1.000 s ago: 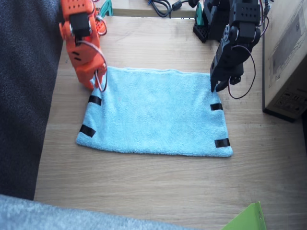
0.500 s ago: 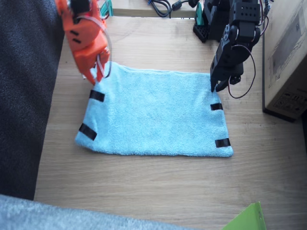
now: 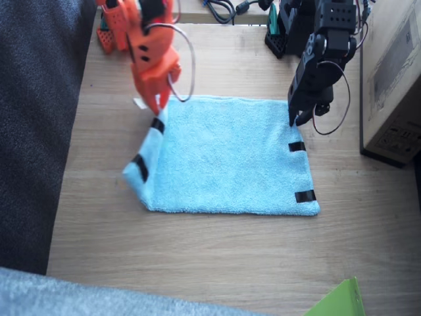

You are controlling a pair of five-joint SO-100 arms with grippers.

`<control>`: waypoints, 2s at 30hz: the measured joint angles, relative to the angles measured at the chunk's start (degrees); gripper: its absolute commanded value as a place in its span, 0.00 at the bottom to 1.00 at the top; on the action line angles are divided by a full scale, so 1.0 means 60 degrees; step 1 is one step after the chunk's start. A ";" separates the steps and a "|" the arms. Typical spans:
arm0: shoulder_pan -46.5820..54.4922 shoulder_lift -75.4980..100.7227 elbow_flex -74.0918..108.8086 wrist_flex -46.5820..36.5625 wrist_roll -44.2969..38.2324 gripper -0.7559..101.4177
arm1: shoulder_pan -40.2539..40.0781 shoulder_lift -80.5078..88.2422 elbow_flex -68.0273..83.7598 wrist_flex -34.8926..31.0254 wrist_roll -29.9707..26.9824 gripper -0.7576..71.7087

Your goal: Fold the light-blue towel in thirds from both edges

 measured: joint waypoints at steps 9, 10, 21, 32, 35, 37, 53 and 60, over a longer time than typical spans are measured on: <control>0.0029 0.0000 0.0000 0.0000 -0.0044 0.01 | 0.0410 -0.0908 -0.1567 0.0073 0.0000 0.01; 0.0015 0.0000 0.0000 0.0000 -0.0044 0.01 | 0.0454 -0.0952 -0.1655 0.0088 0.0000 0.01; 0.0000 0.0073 0.0146 -0.0015 -0.0146 0.01 | 0.1040 -0.1816 -0.2769 0.0103 0.0000 0.01; 0.0000 0.0190 0.0308 -0.0015 -0.0146 0.01 | 0.1714 -0.2285 -0.3633 0.0117 -0.0029 0.14; 0.0000 0.0322 0.0337 -0.0059 -0.0146 0.01 | 0.1831 -0.2417 -0.3633 0.0117 -0.0161 0.27; -0.0015 0.0352 0.0337 -0.0132 -0.0132 0.01 | 0.1904 -0.2402 -0.3677 0.0117 -0.0205 0.30; -0.0015 0.0366 0.0337 -0.0146 -0.0015 0.01 | 0.0308 -0.1172 -0.2520 0.0117 -0.0337 0.30; -0.0015 0.1245 -0.0088 0.0659 0.0396 0.01 | -0.1011 -0.0645 -0.1816 0.0117 -0.0396 0.30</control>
